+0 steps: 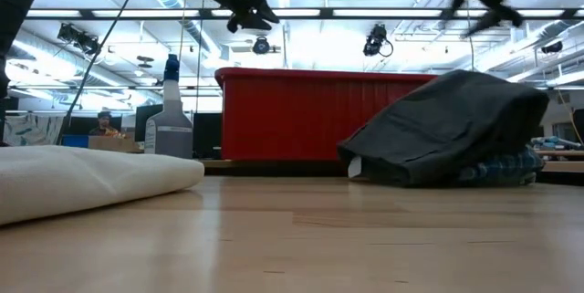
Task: Fold laundry
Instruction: Remove the folded black pants from the red bin
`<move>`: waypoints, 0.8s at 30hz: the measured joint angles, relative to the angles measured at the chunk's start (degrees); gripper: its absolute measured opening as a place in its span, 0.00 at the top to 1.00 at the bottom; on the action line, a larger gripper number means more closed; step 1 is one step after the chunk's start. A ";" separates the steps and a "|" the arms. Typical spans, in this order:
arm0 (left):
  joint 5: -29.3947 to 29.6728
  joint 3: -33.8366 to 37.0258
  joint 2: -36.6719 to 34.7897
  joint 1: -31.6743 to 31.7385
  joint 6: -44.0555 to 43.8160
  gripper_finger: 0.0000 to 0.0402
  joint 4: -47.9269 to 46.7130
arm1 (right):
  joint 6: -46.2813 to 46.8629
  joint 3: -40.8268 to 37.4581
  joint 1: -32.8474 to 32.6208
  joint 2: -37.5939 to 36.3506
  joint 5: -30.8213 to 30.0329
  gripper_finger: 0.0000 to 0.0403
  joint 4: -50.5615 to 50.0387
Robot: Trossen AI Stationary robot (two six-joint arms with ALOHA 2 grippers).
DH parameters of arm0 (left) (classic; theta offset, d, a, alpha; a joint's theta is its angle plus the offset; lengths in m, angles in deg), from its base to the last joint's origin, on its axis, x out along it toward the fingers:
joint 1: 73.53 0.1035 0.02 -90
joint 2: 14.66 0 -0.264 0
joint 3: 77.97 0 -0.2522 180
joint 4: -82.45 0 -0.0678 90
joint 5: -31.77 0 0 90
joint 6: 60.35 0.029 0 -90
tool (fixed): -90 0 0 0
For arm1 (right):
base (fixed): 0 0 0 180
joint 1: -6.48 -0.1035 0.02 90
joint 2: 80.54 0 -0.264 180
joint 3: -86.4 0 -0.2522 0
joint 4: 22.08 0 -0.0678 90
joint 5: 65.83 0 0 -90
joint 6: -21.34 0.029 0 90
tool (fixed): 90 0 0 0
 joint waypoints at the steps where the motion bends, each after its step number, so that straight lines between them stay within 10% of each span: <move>1: 0.34 0.00 0.36 -0.27 0.00 0.51 0.38 | 3.16 2.28 0.09 2.13 -1.20 0.35 -0.43; 13: -6.69 0.11 8.00 0.07 -6.52 0.56 2.94 | 12.39 13.93 -6.49 10.63 -2.60 0.38 -16.23; 24: -11.98 0.04 8.00 2.70 -5.87 0.57 3.52 | 2.05 13.92 -14.06 20.01 -2.45 0.40 33.97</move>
